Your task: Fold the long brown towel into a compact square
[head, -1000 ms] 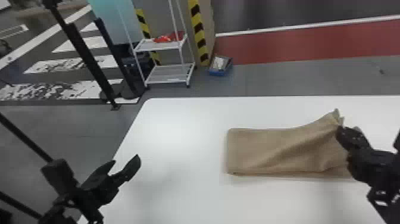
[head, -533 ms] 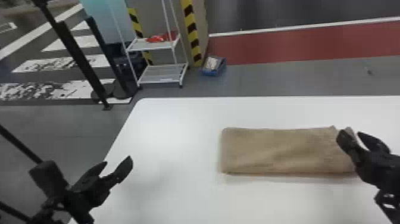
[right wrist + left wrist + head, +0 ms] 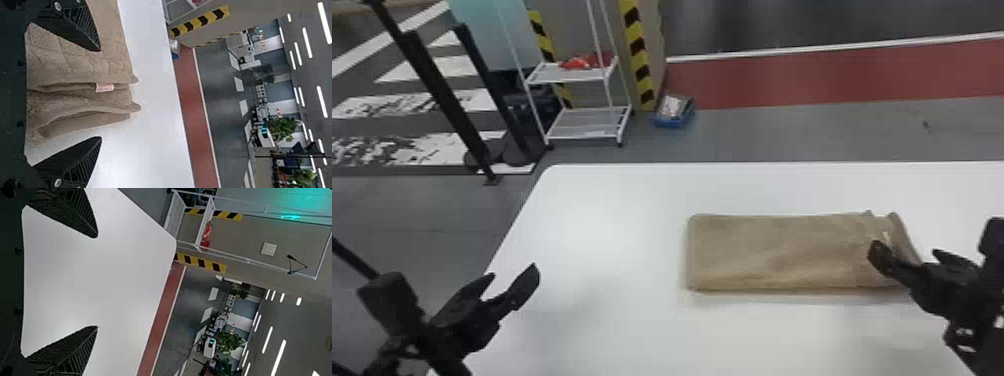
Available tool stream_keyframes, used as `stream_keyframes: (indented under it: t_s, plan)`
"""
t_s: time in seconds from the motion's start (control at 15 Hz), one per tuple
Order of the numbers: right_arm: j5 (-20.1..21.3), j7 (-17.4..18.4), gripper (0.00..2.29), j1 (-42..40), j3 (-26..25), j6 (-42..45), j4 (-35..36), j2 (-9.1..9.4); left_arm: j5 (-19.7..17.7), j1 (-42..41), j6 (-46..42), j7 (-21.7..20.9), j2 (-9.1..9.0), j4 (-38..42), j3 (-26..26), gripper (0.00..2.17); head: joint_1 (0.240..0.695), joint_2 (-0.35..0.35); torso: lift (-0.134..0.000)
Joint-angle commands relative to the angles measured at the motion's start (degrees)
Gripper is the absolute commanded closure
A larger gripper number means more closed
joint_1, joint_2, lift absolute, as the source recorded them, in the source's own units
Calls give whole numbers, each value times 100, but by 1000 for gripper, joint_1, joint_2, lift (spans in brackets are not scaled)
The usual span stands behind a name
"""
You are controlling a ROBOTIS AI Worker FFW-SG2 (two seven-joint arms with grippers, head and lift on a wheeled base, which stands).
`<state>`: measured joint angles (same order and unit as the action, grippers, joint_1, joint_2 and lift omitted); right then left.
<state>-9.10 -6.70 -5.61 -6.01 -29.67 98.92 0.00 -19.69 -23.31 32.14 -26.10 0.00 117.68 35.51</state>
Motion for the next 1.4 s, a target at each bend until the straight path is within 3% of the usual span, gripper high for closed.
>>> stream_keyframes:
  t_s: [0.0,0.2,0.27,0.47,0.67,0.8,1.33]
  plan:
    - [154,-7,46,139,21,-53,-303,5,9,-7,-1,-1,-15,-8,0,39,695,223,-108]
    - [242,-130,144,279,30,35,-707,5,9,-7,-1,-1,-15,-25,18,39,695,225,-108]
    - [233,-174,289,279,30,158,-733,5,9,2,-1,-1,-15,-34,18,39,695,226,-108]
    - [198,-235,913,235,38,387,-725,5,9,2,-1,-1,-15,-34,9,39,695,231,-108]
    - [154,-244,1703,200,12,492,-690,5,18,2,-1,-1,-15,-34,9,39,695,230,-108]
    - [145,-244,2037,218,-14,475,-690,5,18,2,-1,-1,-15,-43,9,39,695,229,-108]
    - [-74,-464,2047,68,-120,387,-276,5,18,2,-18,-9,-15,-78,9,39,695,226,-108]
